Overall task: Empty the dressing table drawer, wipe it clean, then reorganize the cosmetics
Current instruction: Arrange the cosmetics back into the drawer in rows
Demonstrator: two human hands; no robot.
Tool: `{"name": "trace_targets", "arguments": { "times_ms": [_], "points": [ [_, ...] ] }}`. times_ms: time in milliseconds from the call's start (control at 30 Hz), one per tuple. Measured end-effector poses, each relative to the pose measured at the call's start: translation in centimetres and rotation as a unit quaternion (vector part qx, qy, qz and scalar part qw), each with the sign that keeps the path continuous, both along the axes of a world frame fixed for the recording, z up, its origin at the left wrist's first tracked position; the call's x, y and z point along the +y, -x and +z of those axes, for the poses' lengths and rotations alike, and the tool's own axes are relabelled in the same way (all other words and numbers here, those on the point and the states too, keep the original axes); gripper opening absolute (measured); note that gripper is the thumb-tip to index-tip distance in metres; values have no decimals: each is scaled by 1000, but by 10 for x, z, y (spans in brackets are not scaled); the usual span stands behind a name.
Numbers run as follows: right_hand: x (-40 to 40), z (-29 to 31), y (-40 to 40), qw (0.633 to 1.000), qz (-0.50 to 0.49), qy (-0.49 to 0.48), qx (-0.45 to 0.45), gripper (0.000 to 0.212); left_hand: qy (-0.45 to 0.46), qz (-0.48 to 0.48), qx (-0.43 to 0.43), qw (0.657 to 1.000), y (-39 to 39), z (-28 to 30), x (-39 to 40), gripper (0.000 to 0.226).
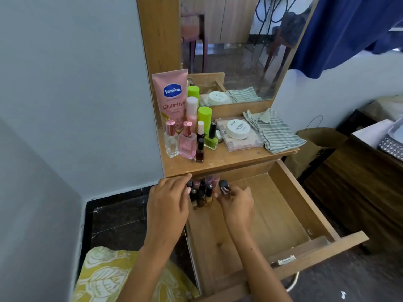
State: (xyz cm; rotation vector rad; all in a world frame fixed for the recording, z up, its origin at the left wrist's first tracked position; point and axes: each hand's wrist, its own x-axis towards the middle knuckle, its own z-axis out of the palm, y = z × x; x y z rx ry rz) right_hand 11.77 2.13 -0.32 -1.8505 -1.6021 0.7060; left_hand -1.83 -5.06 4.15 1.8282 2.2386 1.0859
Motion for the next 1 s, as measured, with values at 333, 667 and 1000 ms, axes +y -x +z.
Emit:
{"name": "trace_targets", "arguments": {
  "times_ms": [333,667,1000],
  "points": [
    [2,-8,10,991,70,97,-67,25,-18,1,1,1000,4,-4,-7,24],
    [3,-9,6,987,87,111,-82,31,-21,-11,18,1000,4,1,-8,26],
    [-5,17,5,977,75,-181,78,22,1,-10,62,998,-16,27,36,56]
  ]
}}
